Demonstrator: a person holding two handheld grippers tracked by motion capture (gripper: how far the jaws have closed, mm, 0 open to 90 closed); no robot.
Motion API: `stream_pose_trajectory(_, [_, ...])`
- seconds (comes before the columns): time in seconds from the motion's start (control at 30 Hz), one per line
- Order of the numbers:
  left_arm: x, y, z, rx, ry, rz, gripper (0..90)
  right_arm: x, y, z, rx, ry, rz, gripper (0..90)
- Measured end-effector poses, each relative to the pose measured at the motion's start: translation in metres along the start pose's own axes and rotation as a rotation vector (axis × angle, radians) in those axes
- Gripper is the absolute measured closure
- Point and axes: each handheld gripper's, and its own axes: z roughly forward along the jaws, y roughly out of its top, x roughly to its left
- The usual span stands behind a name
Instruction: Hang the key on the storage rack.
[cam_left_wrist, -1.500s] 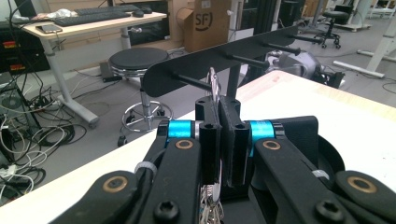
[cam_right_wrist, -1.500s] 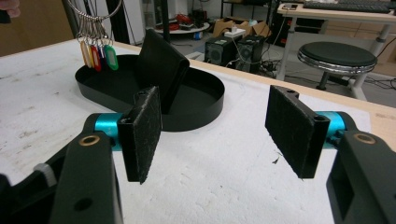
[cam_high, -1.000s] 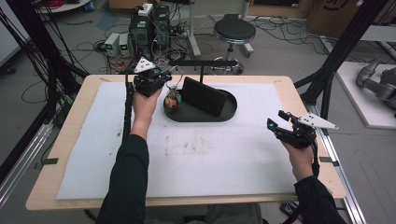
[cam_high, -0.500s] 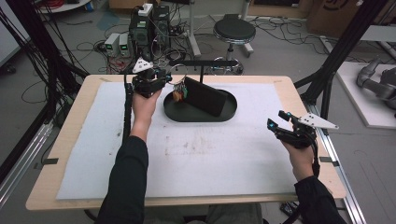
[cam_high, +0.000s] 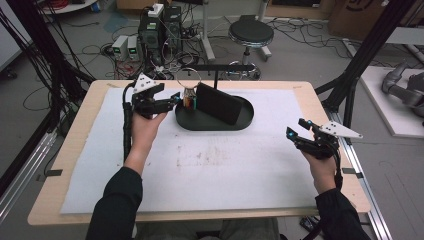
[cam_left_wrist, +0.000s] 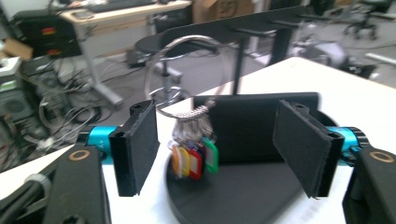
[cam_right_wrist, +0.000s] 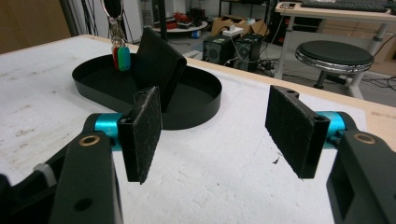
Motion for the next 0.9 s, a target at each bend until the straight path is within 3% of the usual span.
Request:
stream_pose_trajectory(0.23, [-0.014,-0.024,-0.041,0.014,-0.033,0.035,27.3,-0.001,0.001,0.001,0.007,-0.009,-0.002,36.5])
stream_pose_trajectory(0.47, [-0.014,-0.06,-0.073,0.023,-0.027,0.019,27.4,0.001,0.001,-0.001,0.016,-0.015,-0.012,36.5])
stream_pose_trajectory(0.7, [-0.01,-0.093,-0.086,0.032,-0.006,0.004,27.3,0.001,0.0,0.0,0.035,-0.02,-0.01,36.5])
stream_pose_trajectory(0.9, [-0.002,-0.105,-0.09,0.055,0.019,-0.009,26.5,0.0,-0.002,0.001,0.055,-0.023,-0.006,36.5])
